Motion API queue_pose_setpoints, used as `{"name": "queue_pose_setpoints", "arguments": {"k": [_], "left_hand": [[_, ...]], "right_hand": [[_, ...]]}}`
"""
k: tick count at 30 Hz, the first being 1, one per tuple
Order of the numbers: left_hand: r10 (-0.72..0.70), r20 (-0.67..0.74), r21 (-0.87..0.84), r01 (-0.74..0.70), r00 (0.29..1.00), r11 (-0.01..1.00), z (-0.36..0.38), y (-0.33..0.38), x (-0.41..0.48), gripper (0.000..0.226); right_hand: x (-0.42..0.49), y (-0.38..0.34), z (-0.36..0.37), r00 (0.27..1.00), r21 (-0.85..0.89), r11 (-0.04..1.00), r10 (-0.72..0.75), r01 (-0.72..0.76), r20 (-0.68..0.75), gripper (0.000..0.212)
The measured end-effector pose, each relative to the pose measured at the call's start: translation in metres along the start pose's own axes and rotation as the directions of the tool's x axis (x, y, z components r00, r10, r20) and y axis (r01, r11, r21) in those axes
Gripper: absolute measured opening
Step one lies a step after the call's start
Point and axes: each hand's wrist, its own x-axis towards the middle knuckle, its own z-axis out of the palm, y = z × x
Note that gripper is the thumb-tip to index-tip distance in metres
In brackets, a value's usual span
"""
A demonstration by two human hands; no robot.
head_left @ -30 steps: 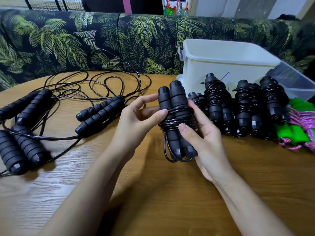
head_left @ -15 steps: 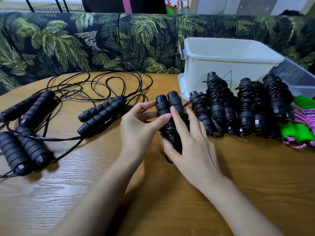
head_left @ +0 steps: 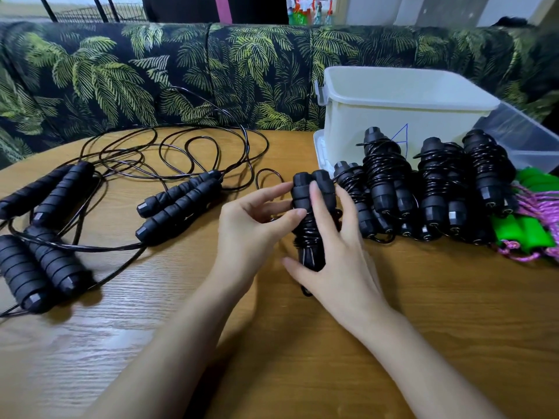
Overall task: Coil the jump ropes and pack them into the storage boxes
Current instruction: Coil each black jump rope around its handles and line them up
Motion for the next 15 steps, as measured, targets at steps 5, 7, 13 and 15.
{"name": "queue_pose_setpoints", "arguments": {"k": [5,7,13,15], "left_hand": [[0.048,0.157,0.097,-0.063,0.986,0.993,-0.006,-0.004,0.006,0.054],[0.067,0.301,0.178,-0.125,0.951,0.976,-0.011,-0.007,0.01,0.064],[0.232,0.515,0.554,-0.527,0.825,0.645,-0.014,-0.029,0.013,0.041],[0.369,0.53,0.637,-0.645,0.764,0.422,-0.013,-0.024,0.012,0.041]], "right_hand": [[0.003,0.004,-0.007,1.0,0.04,0.999,0.021,-0.021,-0.005,0.082],[0.005,0.007,-0.016,0.993,0.129,0.985,0.107,-0.112,0.043,0.08],[-0.004,0.017,-0.042,0.981,0.131,0.975,0.169,-0.18,0.09,0.076],[-0.013,0.019,-0.047,0.976,0.092,0.974,0.197,-0.205,0.094,0.075]]}}
